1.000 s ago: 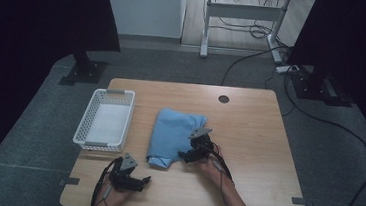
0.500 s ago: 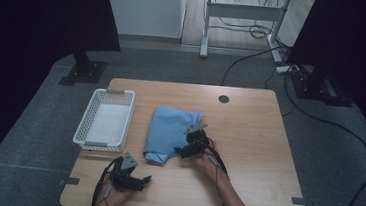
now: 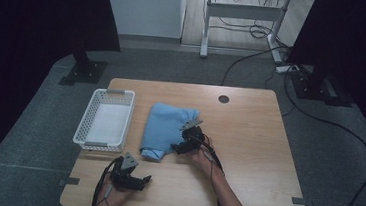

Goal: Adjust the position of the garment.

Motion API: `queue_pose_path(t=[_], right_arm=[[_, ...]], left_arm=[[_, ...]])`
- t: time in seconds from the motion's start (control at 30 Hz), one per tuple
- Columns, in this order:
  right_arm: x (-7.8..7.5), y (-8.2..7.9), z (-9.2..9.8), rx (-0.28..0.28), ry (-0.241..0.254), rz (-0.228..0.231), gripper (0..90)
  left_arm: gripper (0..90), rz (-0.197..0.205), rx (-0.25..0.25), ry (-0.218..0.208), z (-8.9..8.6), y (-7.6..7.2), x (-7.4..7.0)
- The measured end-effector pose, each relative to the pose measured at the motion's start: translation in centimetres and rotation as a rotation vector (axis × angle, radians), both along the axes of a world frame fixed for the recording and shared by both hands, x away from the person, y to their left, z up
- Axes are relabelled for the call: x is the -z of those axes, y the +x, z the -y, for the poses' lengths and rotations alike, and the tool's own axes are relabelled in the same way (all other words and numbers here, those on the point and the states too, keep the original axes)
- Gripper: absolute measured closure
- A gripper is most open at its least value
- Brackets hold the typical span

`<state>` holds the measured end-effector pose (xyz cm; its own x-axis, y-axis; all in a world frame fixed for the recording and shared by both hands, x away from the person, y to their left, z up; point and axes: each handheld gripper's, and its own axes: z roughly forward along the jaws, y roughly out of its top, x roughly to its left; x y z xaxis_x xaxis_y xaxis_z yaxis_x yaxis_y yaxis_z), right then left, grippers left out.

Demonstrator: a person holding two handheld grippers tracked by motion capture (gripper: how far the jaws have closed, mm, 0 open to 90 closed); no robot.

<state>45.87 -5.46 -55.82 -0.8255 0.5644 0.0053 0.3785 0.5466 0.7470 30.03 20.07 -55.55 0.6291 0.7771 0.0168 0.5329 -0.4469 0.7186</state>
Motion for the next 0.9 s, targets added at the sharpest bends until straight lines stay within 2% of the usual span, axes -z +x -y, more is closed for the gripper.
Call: queue_pose_path(t=[0.7, 0.9], right_arm=[[-0.02, 0.25, -0.26, -0.004, 0.003, 0.003, 9.6], [-0.65, -0.02, 0.06, 0.011, 0.041, -0.002, 8.0]], left_arm=[[9.2, 0.001, -0.009, 0.001, 0.02, -0.07, -0.02], [9.2, 0.001, -0.018, -0.002, 0.06, -0.05, -0.01]])
